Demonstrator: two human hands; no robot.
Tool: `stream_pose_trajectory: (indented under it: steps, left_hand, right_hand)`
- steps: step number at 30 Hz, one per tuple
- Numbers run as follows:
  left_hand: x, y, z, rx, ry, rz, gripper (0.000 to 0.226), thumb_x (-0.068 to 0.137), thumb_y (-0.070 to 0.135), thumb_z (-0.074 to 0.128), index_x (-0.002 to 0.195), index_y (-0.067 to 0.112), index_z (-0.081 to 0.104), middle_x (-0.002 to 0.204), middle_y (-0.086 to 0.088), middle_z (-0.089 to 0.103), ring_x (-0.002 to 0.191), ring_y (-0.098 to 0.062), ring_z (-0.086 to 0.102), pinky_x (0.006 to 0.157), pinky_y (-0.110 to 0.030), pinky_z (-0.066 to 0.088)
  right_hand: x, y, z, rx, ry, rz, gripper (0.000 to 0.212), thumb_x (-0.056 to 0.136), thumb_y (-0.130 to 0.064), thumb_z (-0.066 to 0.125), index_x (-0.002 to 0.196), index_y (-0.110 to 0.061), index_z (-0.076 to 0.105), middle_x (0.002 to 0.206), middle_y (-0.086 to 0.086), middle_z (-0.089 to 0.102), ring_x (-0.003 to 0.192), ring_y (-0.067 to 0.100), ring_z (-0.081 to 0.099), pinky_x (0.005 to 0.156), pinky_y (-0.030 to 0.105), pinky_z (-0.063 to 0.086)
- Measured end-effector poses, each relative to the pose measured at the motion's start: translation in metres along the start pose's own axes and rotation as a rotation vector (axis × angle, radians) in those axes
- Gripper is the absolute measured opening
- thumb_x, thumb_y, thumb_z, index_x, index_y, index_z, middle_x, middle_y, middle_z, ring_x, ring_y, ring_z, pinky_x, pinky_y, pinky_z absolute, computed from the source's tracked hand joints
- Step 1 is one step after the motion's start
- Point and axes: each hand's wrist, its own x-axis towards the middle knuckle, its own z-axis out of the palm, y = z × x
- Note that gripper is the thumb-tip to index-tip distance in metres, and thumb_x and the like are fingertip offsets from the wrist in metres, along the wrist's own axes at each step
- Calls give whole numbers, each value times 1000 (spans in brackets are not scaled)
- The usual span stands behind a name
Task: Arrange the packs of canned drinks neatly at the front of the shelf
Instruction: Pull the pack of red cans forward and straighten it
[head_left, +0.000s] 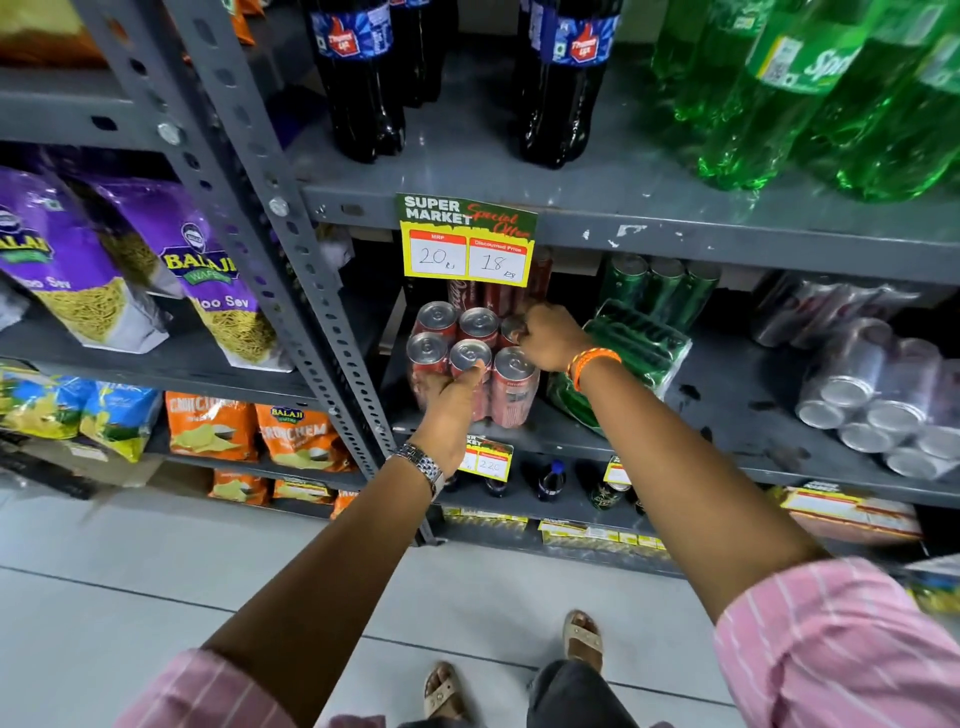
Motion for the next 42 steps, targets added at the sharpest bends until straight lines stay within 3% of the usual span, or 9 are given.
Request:
stream_pose_trajectory:
  steps: [10, 14, 18, 22, 25, 29, 33, 38, 42]
  left_hand:
    - [50, 30, 1, 91, 29, -1, 67, 81, 55, 61, 136, 18, 56, 131, -10, 67, 117, -27, 66, 106, -50, 49]
    - [54, 42, -3, 151, 0, -14, 49, 95, 44, 55, 132, 13, 61, 128, -11, 69, 115, -28, 66, 109, -51, 47]
    - [47, 39, -11, 113, 68, -19, 59, 81, 48, 66, 132, 20, 58, 131, -7, 68, 116, -27, 66, 106, -52, 48]
    - [-17, 27, 1, -159, 108, -63, 38, 91, 27, 58, 124, 9, 62, 112, -13, 74, 97, -30, 72, 81, -42, 59]
    - [-25, 0, 19, -220, 96, -109, 37, 89, 35, 62, 120, 14, 63, 109, -10, 75, 93, -24, 74, 88, -47, 59]
    - [-19, -25, 38, -83, 177, 10, 102, 62, 52, 70, 152, 32, 27, 161, -4, 33, 147, -25, 39, 121, -52, 31]
    - [-32, -26, 60, 97, 129, 49, 106, 86, 50, 54, 156, 22, -20, 165, 4, -27, 155, -14, -19, 129, -42, -4]
    - [-17, -28, 64, 116, 210, 59, 86, 103, 41, 41, 154, 17, -23, 164, 3, -32, 154, -13, -23, 123, -33, -8]
    - [3, -17, 55, 179, 256, 92, 89, 101, 43, 44, 155, 15, -21, 165, 0, -29, 155, -18, -21, 125, -37, -8]
  right_hand:
    - [-45, -3, 12, 8, 131, 104, 27, 89, -12, 56, 109, 6, 61, 116, 28, 65, 108, 42, 62, 92, 41, 51]
    - [-52, -2, 17, 36, 94, 125, 23, 86, -11, 61, 98, 8, 64, 104, 26, 68, 99, 40, 64, 85, 40, 55]
    - [-19, 11, 6, 86, 103, 128, 29, 88, -28, 62, 95, -1, 70, 101, 21, 71, 90, 36, 67, 75, 29, 51]
    - [20, 2, -16, -13, 64, -80, 39, 99, -27, 45, 128, -5, 60, 133, 20, 61, 120, 37, 58, 100, 33, 47]
    - [44, -12, -16, -41, -15, -245, 40, 101, -18, 42, 138, -7, 53, 145, 18, 52, 130, 35, 50, 110, 38, 38]
    - [61, -20, -8, -17, -118, -236, 43, 99, -8, 44, 141, -12, 49, 144, 17, 54, 128, 37, 50, 110, 42, 37]
    - [66, -17, -3, 42, -121, -201, 44, 98, -10, 46, 142, -15, 50, 143, 16, 54, 128, 34, 52, 108, 36, 41]
    - [63, -9, -4, 39, -13, -140, 34, 94, -11, 49, 125, -4, 61, 133, 17, 60, 124, 33, 54, 105, 38, 43]
    - [57, 15, -5, 91, 43, 10, 39, 88, -32, 57, 122, -15, 64, 129, 6, 66, 117, 26, 63, 93, 23, 47]
